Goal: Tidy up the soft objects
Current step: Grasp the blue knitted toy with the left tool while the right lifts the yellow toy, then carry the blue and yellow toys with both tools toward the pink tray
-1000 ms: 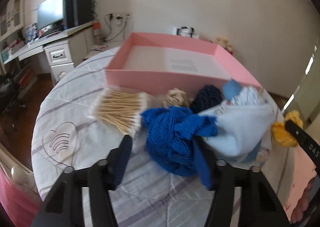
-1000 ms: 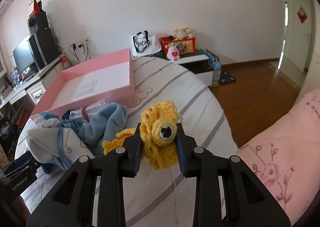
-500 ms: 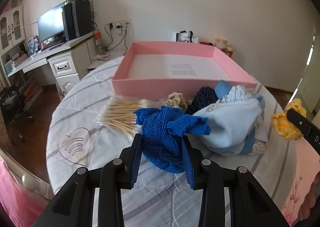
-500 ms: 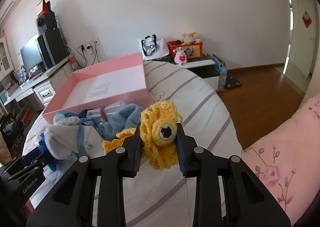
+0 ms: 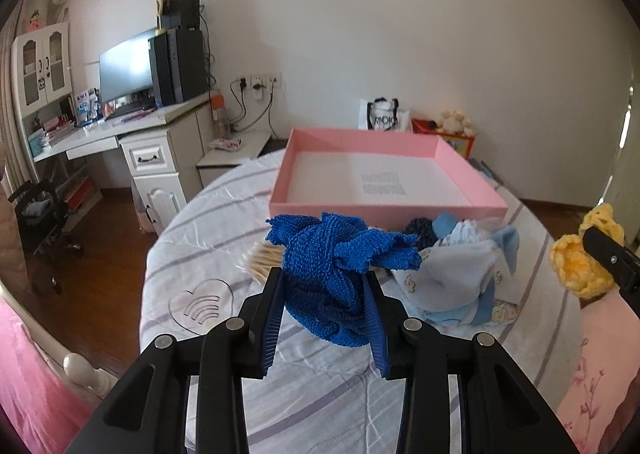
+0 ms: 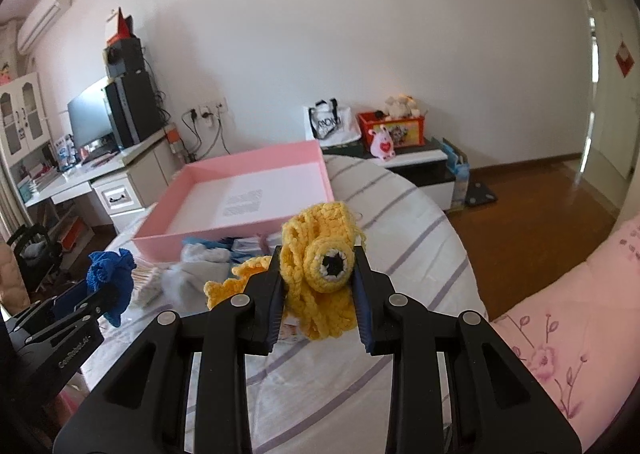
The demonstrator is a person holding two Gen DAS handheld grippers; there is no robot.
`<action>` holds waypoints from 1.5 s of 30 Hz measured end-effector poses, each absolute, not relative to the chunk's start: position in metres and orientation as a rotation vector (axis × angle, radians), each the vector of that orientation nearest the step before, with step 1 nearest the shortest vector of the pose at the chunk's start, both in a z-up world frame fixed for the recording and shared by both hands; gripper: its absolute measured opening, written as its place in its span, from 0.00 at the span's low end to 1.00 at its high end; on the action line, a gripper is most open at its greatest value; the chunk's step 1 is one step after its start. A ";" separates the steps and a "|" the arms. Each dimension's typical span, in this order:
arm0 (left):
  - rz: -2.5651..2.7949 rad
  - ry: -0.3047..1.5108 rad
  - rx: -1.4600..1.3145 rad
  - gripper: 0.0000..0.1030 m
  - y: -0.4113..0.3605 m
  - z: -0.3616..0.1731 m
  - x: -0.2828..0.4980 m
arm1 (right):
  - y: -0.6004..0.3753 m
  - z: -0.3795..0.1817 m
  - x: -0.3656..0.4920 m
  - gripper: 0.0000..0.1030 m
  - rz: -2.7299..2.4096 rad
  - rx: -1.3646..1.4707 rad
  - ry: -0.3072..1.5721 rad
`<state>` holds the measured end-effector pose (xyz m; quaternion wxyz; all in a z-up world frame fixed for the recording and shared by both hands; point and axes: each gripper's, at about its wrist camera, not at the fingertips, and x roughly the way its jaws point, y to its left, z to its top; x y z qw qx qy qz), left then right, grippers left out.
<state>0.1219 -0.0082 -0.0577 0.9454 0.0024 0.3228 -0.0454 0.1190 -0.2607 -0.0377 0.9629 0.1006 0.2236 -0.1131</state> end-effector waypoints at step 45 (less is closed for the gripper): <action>-0.069 0.281 0.016 0.34 0.015 -0.009 -0.093 | -0.177 0.034 0.019 0.31 -0.102 0.018 0.134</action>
